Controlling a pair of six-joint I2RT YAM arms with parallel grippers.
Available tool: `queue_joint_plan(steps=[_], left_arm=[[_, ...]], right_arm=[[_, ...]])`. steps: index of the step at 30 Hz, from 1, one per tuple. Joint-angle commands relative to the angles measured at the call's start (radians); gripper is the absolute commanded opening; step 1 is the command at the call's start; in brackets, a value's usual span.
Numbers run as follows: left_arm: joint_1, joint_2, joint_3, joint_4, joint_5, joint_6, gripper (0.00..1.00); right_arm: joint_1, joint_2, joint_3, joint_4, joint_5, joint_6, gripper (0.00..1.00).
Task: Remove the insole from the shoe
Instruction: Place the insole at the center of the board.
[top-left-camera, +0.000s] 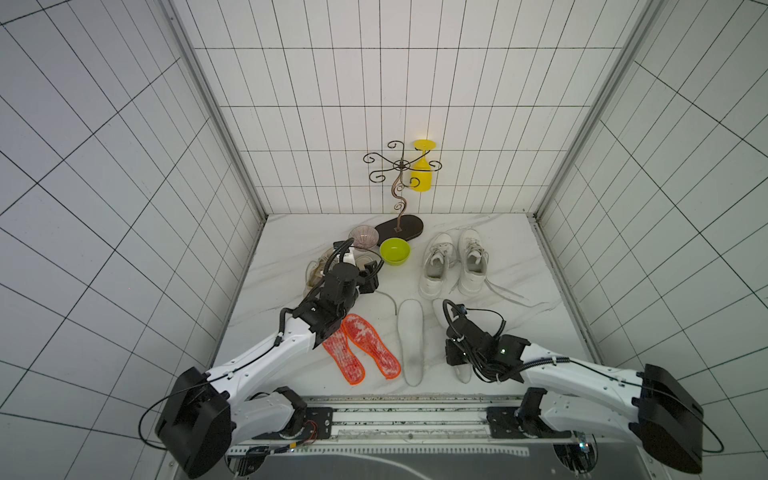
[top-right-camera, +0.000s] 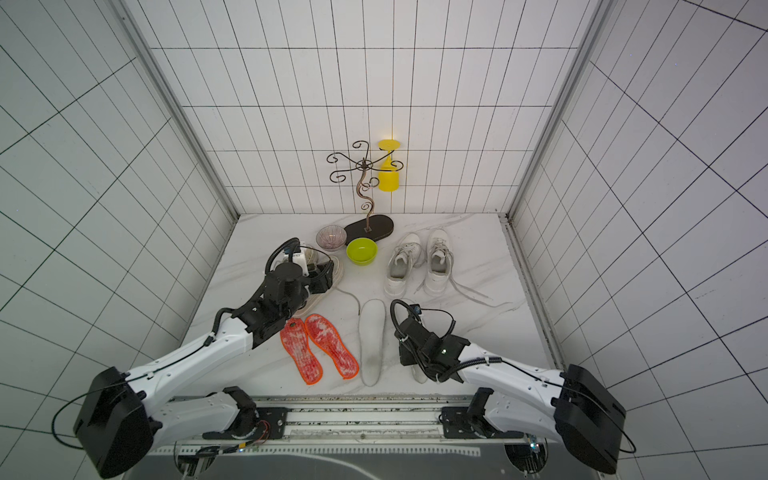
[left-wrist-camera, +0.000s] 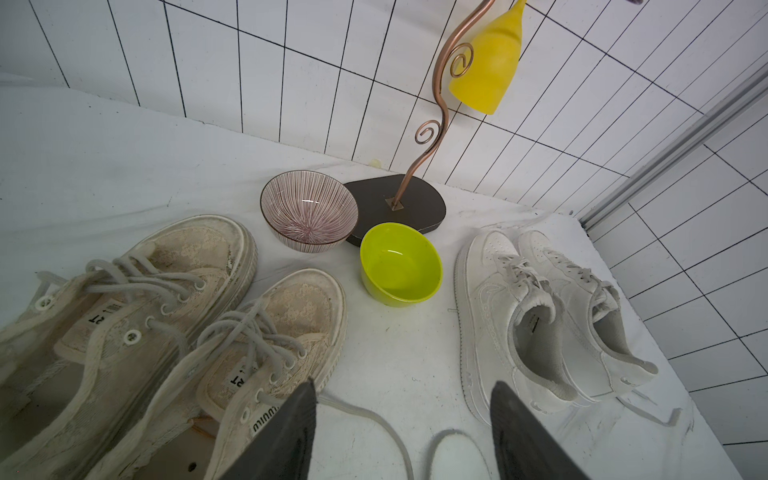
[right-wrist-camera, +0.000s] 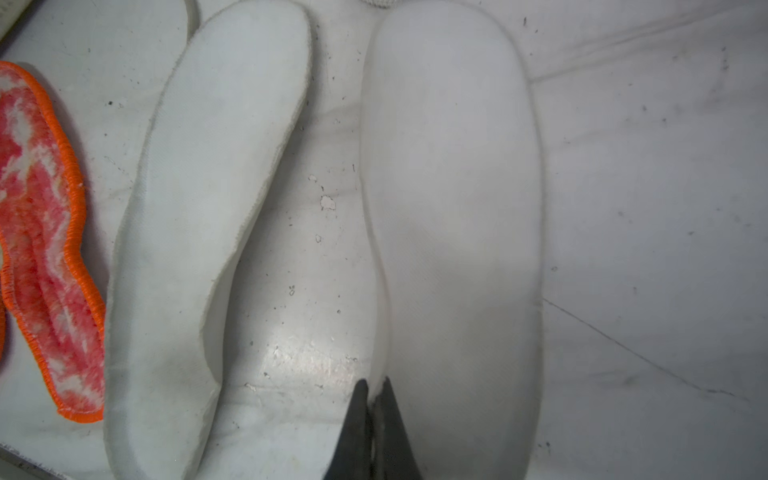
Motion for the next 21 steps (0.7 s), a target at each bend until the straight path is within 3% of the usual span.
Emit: queue_joint_plan(steps=[1, 14, 17, 21], left_arm=[[0.007, -0.029, -0.018, 0.01, -0.027, 0.015, 0.65], [0.017, -0.016, -0.019, -0.015, -0.051, 0.051, 0.67], [0.017, -0.018, -0.014, -0.035, -0.07, 0.074, 0.69], [0.021, -0.053, -0.023, -0.075, -0.187, 0.097, 0.77]], right_arm=[[0.008, 0.024, -0.014, 0.066, -0.028, -0.022, 0.0], [0.008, -0.061, 0.003, 0.048, -0.025, -0.058, 0.42], [0.008, -0.115, 0.049, -0.034, 0.051, -0.058, 0.53], [-0.016, -0.2, 0.129, -0.123, 0.213, -0.084, 0.78]])
